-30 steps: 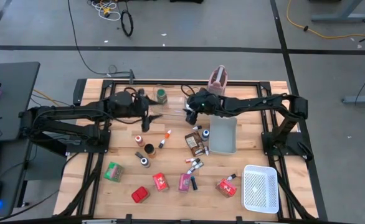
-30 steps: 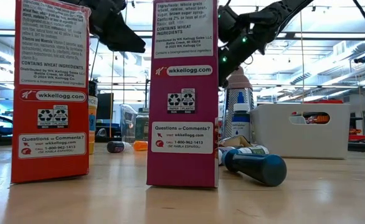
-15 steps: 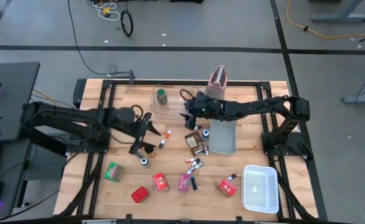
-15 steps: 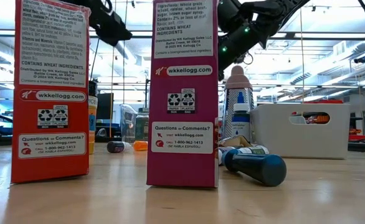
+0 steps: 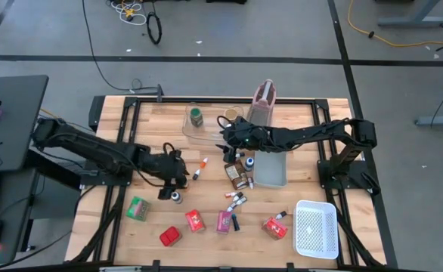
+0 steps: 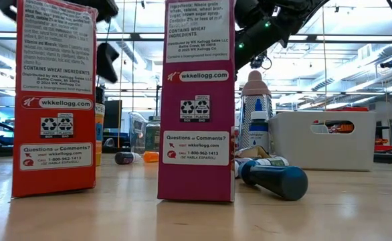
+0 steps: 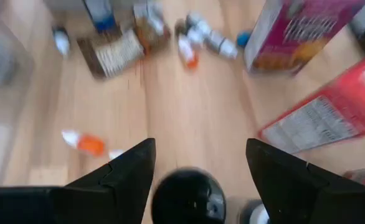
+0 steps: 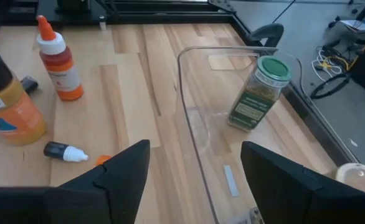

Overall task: Pick & Place Kitchen Items
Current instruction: Put the black seasoning bottle into the transparent bin

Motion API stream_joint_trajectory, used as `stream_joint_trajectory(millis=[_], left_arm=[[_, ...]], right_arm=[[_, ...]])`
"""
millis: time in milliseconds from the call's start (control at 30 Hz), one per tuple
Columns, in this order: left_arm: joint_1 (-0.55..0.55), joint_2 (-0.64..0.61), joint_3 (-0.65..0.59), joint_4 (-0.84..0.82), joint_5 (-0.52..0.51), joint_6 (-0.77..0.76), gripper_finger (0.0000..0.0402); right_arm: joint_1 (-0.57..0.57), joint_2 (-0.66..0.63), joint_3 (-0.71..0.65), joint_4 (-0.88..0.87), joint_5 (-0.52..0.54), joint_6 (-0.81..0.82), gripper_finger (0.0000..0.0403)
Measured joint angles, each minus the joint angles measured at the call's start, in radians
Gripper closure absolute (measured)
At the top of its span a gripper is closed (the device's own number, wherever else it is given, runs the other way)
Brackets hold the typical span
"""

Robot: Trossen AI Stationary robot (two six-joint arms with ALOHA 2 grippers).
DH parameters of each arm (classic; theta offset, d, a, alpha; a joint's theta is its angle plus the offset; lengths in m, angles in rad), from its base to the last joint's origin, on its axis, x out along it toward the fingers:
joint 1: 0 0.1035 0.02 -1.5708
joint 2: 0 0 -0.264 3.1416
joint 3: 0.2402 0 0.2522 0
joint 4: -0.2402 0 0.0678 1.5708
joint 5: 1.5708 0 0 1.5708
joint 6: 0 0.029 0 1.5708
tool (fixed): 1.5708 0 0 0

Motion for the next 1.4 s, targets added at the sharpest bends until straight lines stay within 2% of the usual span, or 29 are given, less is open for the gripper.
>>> stream_joint_trajectory(millis=[167,400,667,833,1000,1100,1267,1400], left_arm=[[-0.020,0.070,0.000,-0.026,-0.067,0.016,0.0141],[-0.020,0.083,0.000,-0.087,-0.142,0.015,0.0141],[-0.020,0.083,0.000,-0.122,-0.143,0.015,0.0144],[-0.020,0.081,0.001,-0.111,-0.142,-0.006,0.0184],[-0.019,0.077,0.005,-0.084,-0.148,-0.003,0.0185],[-0.014,0.074,0.048,-0.083,-0.145,-0.003,0.0185],[0.027,0.074,0.146,-0.101,-0.136,0.134,0.0170],[0.096,0.074,0.214,-0.097,-0.089,0.309,0.0182]], right_arm=[[0.002,0.000,0.000,-0.006,0.000,0.000,0.0140],[0.002,0.000,0.000,-0.003,0.000,0.000,0.0140],[0.002,0.000,0.000,0.001,0.000,0.000,0.0140],[0.002,0.000,0.000,0.004,0.000,0.000,0.0140],[0.002,0.000,0.000,0.006,0.000,0.000,0.0140],[0.001,0.000,0.000,0.006,0.000,0.000,0.0140],[0.002,0.000,0.000,0.012,0.000,0.010,0.0140],[0.001,0.000,0.000,0.021,0.000,0.047,0.0140]])
